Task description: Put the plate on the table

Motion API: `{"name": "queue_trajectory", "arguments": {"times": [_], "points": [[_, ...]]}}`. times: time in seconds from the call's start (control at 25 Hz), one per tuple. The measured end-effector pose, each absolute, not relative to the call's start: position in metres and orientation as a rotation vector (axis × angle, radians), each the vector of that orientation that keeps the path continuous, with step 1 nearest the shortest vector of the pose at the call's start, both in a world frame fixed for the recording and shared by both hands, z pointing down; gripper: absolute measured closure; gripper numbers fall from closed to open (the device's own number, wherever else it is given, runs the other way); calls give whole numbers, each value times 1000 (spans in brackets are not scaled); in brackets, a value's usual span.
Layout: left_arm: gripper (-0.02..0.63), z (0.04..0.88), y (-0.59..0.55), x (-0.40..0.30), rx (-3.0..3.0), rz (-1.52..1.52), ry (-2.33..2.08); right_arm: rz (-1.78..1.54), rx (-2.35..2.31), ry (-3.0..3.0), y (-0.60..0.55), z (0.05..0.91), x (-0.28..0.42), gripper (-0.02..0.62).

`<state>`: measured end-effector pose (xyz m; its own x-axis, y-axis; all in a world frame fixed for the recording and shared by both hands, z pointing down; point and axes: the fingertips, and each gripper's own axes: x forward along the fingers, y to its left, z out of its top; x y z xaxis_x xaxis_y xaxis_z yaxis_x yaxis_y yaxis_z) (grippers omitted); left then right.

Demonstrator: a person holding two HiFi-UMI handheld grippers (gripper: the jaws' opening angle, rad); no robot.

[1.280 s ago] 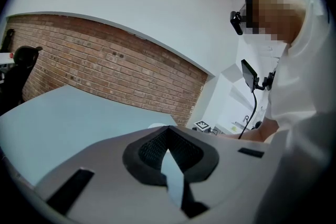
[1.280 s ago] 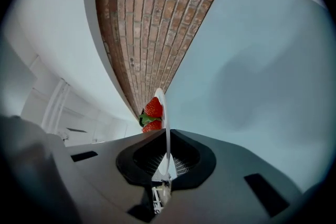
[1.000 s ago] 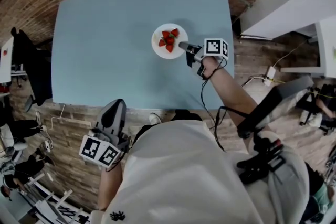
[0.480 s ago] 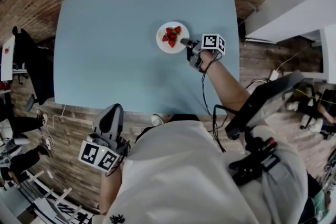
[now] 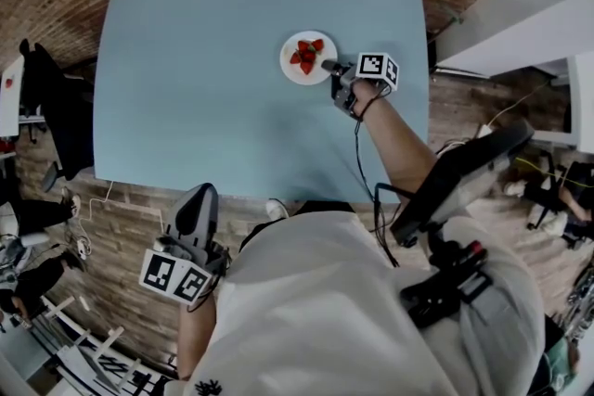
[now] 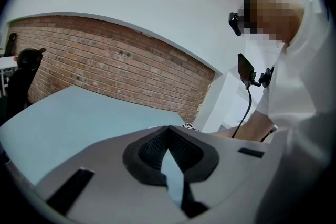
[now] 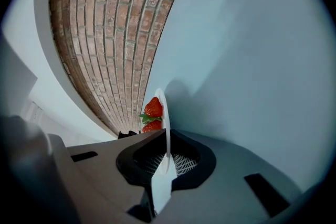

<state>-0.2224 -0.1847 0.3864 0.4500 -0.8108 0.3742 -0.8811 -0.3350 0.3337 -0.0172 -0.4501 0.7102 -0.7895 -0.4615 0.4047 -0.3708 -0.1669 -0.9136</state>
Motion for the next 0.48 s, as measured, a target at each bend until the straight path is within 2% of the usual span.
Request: {"name": "queue_trajectory", "arguments": {"times": [0.48], "points": [[604, 382, -184, -229, 2251, 135, -1386, -2177, -1233, 2013, -452, 718, -12, 568]]}}
